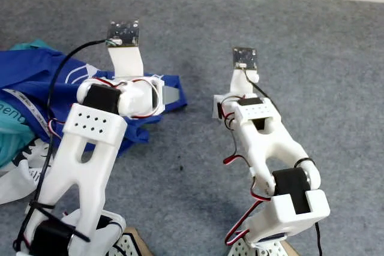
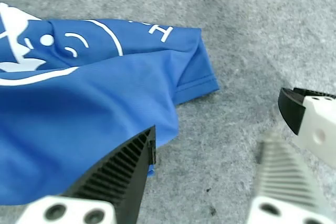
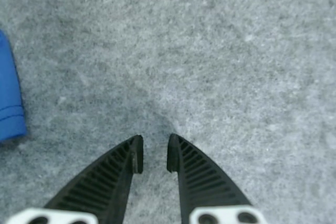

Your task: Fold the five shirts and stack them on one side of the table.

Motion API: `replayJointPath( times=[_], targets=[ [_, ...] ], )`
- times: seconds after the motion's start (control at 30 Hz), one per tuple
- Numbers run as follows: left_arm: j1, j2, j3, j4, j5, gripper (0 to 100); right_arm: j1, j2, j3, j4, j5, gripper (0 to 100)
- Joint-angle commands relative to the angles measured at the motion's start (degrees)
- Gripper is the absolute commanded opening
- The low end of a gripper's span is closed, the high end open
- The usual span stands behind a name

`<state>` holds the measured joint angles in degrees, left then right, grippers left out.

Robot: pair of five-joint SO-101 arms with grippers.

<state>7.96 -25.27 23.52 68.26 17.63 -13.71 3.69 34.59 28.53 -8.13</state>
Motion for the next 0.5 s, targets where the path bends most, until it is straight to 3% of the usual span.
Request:
replayJointPath(
  times=[0.0,0.2,0.37,0.47],
  targets=[
    [-1.0,-2.9,-0.8,4.3,-0.1,37,0.9,-3.1,-0.7,-0.8,-0.6,9.4],
    [0.7,-11.9,6.6,12.7,-0.3,37,0.9,-3.1,-0.7,-0.8,-0.5,9.4],
    [0.7,-21.0,21.2,9.9,-0.7,37,0.9,-3.1,-0.8,-0.9,-0.6,9.4],
    [0.6,-24.2,29.0,4.4,-6.4,37,0.9,-3.1,-0.8,-0.9,-0.6,9.4]
  ],
)
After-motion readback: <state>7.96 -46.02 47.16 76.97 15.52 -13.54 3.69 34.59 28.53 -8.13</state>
